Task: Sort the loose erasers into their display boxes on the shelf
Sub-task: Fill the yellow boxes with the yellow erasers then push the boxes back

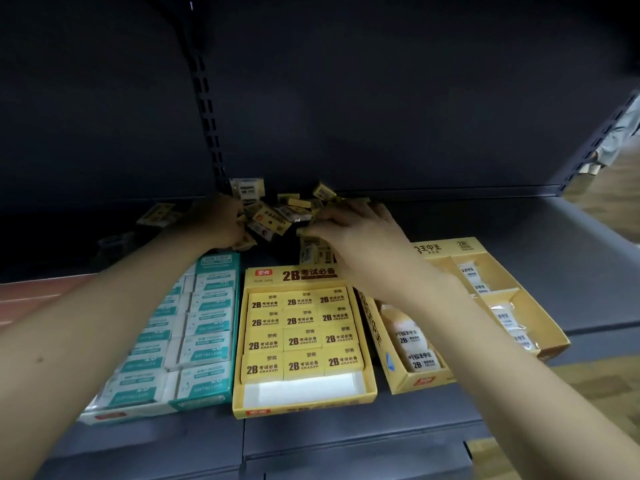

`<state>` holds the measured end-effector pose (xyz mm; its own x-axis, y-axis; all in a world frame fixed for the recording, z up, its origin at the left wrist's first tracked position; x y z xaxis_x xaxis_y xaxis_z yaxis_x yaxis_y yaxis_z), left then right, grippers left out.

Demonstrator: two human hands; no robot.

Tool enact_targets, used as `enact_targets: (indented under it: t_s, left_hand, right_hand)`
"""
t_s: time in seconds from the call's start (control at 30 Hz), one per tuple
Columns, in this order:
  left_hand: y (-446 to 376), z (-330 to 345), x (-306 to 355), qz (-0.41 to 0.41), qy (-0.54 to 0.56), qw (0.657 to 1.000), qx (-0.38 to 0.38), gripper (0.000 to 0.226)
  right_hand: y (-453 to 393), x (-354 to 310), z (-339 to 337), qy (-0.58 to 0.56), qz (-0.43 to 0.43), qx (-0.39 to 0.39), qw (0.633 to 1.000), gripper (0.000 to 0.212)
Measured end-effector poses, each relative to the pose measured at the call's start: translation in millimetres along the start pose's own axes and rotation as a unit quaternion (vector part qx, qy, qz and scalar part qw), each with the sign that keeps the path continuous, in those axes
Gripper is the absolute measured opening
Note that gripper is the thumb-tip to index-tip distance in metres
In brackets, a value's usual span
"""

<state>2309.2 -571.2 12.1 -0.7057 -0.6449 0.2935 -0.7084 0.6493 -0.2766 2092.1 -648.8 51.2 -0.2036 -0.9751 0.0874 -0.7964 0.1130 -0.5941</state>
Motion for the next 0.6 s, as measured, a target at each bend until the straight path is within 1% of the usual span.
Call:
enact_targets:
  t_s: [0.1,0.13,0.2,0.27,0.37,0.43,0.5,0.6]
  left_hand:
    - [3,1,0,-0.007,-0.014,1.0,-0.025,0.016]
    - [3,0,0,-0.011,-0.013,0.999,-0.028,0.02]
    - [5,-4,0,-0.019,0.001,0.999,-0.029,0.035]
    - [8,-8,0,-0.019,0.021,0.999,-0.032,0.04]
    - [14,-14,-2,-0.015,0.047,0.998,-0.035,0.041]
    - [19,-16,-3,-0.019,0.041,0.998,-0.034,0.045]
    - [24,-18,-4,-0.033,0.028,0.999,-0.019,0.051]
    - [27,-22,-9,-0.047,0.023,0.998,0.025,0.059]
  right_hand:
    - [-21,14,16,0.034,-0.015,-0.061,0.997,0.06]
    - [-28,20,22,0.039,-0.018,-0.075,0.996,0.06]
    - [-41,31,35,0.047,-0.022,-0.103,0.993,0.061]
    - [-52,40,48,0.056,-0.03,-0.128,0.99,0.062]
    - [-65,49,66,0.073,-0.061,-0.133,0.987,0.063]
    - [-73,51,77,0.087,-0.086,-0.139,0.983,0.063]
    - [-81,50,85,0.109,-0.11,-0.14,0.978,0.062]
    - [-89,47,95,0.139,-0.141,-0.149,0.969,0.061]
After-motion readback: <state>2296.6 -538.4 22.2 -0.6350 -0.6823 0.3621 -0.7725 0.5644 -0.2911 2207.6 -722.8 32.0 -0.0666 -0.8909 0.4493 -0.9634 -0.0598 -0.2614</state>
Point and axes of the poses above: each hand's wrist, its own y-axis away from the middle knuckle, its own z-axis out of the palm, x = y × z, the point moved 3 cm from there along -y, towards the middle knuckle, and after that the axes turned 15 degrees about x, right-handed, at the moved point
